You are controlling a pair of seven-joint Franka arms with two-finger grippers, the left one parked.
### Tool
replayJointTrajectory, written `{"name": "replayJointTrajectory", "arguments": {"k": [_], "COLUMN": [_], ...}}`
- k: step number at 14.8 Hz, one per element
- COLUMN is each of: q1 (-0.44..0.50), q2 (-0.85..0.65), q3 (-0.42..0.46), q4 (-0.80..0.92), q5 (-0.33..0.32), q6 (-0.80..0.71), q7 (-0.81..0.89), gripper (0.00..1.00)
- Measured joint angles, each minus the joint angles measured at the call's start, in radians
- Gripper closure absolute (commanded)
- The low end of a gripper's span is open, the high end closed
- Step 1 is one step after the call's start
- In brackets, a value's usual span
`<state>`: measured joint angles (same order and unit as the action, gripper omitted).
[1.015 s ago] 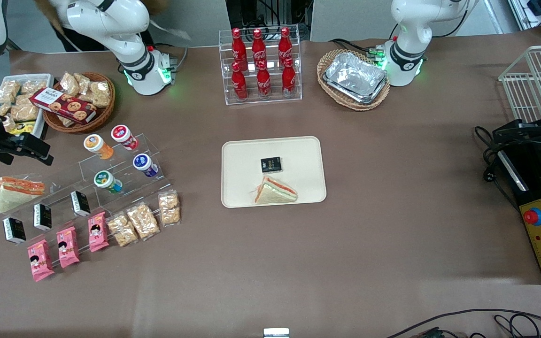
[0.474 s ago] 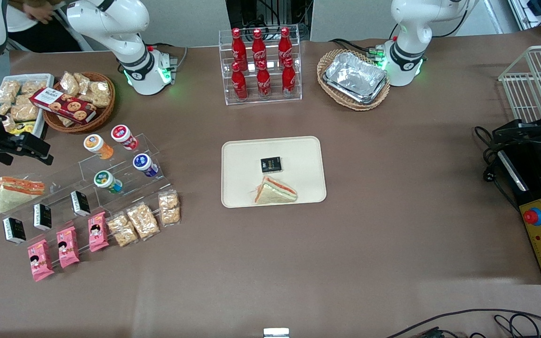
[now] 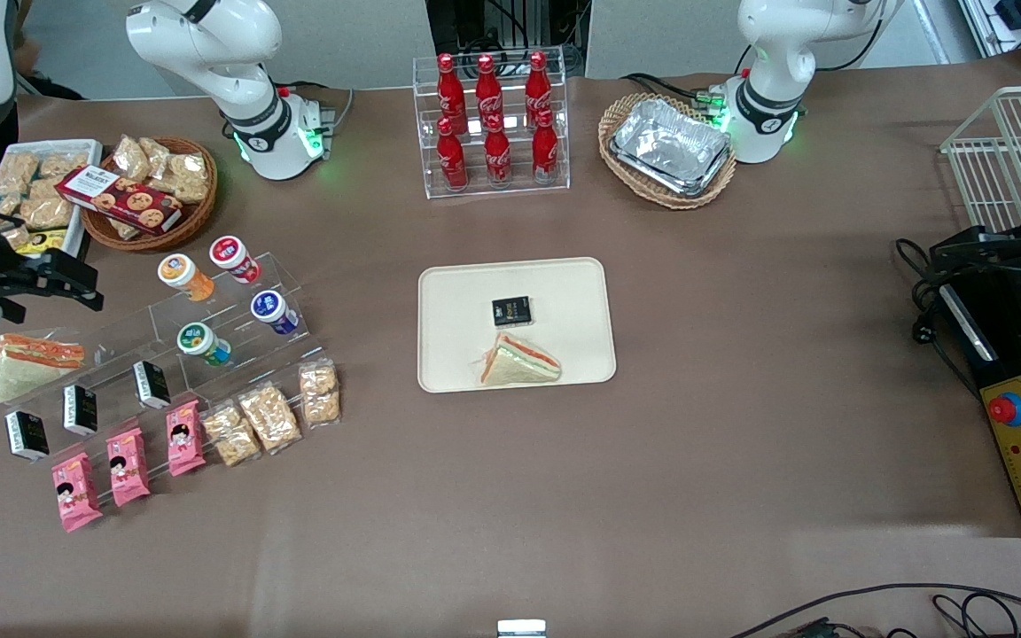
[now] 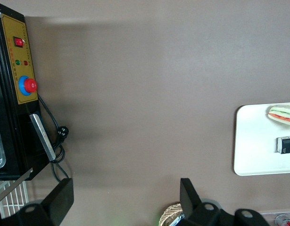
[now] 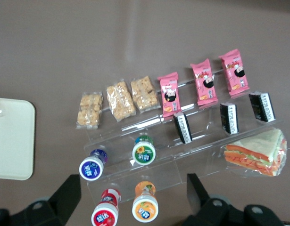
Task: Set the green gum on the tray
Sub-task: 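Lower the right gripper onto the green-and-white gum tub in the rack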
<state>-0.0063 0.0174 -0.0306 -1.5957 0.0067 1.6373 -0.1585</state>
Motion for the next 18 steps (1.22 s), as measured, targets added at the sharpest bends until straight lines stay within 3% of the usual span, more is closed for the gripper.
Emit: {"name": "replayJointTrajectory", "arguments": {"k": [3, 10, 18], "q1": [-0.001, -0.003, -0.003], "q2": [-0.005, -0.073, -0.084], "q3": [-0.003, -0.014, -0.024], "q4": [-0.088, -0.429, -0.694], "q5": [0.000, 0.000, -0.001], "q6": [0.065, 0.364, 0.673], "q7": [-0.002, -0.006, -0.009], "gripper": [0.00, 0.00, 0.00]}}
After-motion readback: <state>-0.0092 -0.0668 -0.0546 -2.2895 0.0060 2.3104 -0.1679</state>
